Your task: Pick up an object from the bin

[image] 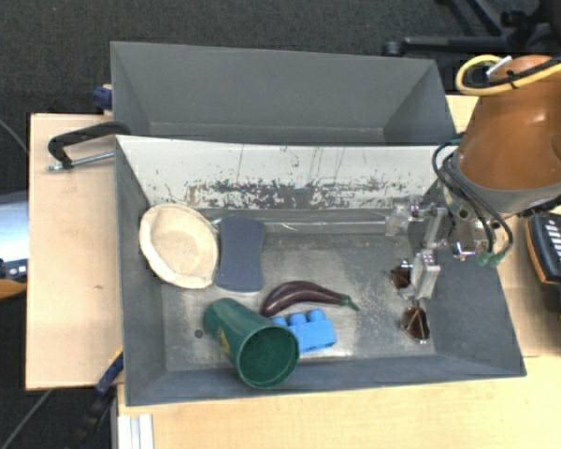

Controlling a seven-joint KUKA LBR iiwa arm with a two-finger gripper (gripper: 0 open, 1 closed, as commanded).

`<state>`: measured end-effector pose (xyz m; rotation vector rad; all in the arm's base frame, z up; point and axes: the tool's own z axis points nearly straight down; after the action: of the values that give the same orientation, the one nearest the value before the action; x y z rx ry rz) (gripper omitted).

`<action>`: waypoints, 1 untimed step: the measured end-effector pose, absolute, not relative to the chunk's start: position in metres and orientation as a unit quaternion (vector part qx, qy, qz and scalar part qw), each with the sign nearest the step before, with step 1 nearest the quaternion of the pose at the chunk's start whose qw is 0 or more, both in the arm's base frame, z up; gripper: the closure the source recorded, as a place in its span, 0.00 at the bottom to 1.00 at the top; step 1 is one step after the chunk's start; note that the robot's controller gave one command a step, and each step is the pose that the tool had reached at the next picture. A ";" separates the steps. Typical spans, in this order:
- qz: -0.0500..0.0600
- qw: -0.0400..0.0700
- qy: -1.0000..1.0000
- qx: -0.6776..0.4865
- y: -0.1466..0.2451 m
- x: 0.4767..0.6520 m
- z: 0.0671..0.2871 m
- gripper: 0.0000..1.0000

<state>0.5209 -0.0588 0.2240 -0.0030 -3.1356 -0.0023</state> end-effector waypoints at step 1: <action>0.000 -0.002 -1.000 0.000 -0.059 0.522 0.229 0.00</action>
Offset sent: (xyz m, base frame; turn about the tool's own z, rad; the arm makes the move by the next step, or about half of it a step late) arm 0.0263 0.0371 -0.0893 0.0416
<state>0.5225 -0.0586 0.2285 -0.0005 -3.1448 -0.0007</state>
